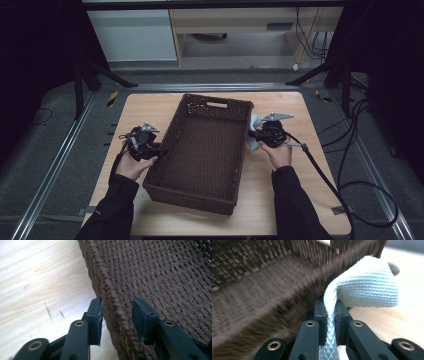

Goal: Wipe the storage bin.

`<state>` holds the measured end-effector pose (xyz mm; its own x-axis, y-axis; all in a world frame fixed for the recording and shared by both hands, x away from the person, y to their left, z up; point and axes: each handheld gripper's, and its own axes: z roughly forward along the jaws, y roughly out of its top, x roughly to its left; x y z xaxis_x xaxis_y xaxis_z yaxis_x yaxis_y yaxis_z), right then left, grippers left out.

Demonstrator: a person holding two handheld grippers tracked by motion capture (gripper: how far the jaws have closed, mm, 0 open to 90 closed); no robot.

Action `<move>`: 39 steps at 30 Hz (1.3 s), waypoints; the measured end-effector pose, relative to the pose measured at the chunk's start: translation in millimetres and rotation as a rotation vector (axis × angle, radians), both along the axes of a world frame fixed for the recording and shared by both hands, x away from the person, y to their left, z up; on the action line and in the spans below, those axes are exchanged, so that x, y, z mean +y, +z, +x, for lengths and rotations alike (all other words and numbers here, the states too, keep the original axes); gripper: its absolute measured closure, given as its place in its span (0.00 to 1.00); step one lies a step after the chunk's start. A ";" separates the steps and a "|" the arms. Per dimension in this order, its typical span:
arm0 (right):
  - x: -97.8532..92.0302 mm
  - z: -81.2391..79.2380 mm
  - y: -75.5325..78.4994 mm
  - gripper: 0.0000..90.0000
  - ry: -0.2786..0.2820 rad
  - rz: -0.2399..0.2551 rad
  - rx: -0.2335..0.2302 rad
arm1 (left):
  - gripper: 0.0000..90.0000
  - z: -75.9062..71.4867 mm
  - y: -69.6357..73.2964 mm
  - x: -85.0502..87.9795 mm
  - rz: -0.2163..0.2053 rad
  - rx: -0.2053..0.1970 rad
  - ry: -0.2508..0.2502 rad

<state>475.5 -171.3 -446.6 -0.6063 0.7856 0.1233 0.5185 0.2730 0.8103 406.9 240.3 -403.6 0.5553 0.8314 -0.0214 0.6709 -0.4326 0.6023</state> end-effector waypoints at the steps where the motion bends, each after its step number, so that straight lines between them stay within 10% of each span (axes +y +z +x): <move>1: -0.6 -1.7 4.2 0.93 0.002 0.004 -0.012 | 0.68 -0.8 -0.7 0.2 0.002 0.004 -0.002; 8: -1.4 -11.9 14.5 0.93 0.023 0.014 -0.035 | 0.80 -2.7 -3.8 -0.2 -0.018 0.017 -0.001; 23: 1.2 -14.1 -28.7 0.93 0.026 -0.039 0.080 | 0.84 9.6 -4.6 -3.8 -0.026 -0.005 0.027; 32: -5.2 -29.1 15.4 0.93 0.037 0.061 -0.051 | 0.80 15.8 -4.2 -3.3 -0.013 -0.012 0.015; 39: -1.4 -34.8 1.3 0.93 0.052 0.009 -0.012 | 0.65 10.3 0.1 1.1 -0.029 -0.029 0.005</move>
